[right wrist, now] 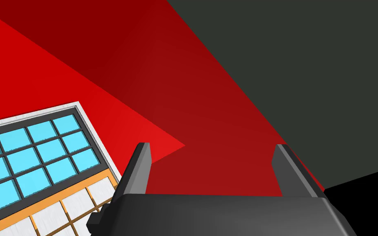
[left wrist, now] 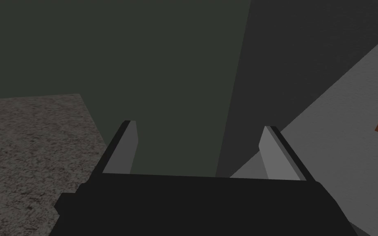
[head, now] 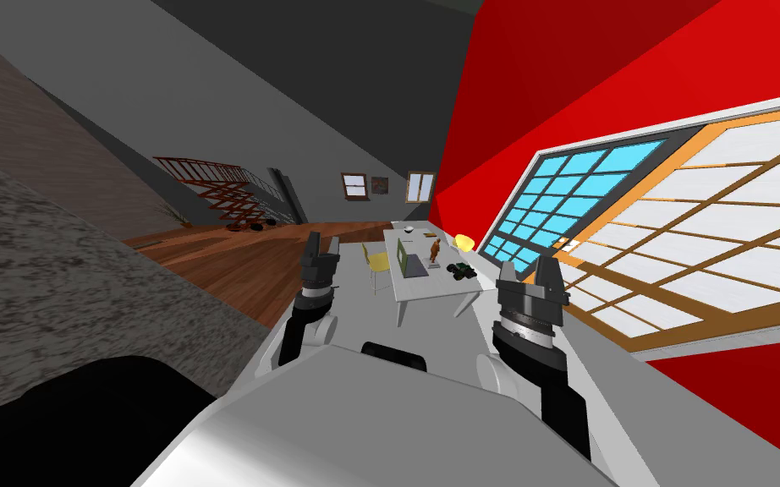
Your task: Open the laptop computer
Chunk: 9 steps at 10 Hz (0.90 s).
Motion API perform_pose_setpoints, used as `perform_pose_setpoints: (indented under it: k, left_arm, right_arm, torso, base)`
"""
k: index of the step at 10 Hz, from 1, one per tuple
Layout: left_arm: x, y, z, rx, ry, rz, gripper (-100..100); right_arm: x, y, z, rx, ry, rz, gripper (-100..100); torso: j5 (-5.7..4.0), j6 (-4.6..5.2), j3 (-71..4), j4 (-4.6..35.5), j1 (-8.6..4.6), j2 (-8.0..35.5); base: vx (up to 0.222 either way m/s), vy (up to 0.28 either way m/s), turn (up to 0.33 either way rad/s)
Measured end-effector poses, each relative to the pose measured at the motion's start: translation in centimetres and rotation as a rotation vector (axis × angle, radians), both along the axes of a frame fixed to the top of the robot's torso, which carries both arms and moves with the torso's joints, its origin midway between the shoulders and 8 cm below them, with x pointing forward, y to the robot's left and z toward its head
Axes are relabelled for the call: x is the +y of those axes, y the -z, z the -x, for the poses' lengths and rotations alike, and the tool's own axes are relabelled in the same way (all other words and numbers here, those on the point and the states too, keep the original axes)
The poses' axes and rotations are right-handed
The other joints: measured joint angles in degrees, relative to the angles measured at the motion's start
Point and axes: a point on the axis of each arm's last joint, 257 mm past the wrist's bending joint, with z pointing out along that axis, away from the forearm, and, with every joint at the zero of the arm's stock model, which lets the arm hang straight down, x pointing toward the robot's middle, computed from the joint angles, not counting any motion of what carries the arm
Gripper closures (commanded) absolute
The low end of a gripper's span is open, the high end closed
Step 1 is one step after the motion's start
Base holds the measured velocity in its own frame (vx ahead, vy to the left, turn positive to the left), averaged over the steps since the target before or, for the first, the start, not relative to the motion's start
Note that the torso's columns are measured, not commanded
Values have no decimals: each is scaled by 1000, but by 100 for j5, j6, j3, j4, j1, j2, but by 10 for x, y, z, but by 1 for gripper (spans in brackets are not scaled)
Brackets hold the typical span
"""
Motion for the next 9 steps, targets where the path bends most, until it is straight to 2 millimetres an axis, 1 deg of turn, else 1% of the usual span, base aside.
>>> perform_pose_setpoints:
  k: [1, 2, 9]
  left_arm:
    - [0, 0, 0, 0, 0, 0, 0]
    - [0, 0, 0, 0, 0, 0, 0]
    - [0, 0, 0, 0, 0, 0, 0]
  right_arm:
    - [0, 0, 0, 0, 0, 0, 0]
    - [0, 0, 0, 0, 0, 0, 0]
    - [0, 0, 0, 0, 0, 0, 0]
  torso:
    - [0, 0, -467, 235, 0, 232]
    - [0, 0, -1200, 600, 0, 597]
    - [0, 0, -7073, 3537, 0, 3539]
  base:
    - [0, 0, 0]
    - [0, 0, 0]
    - [0, 0, 0]
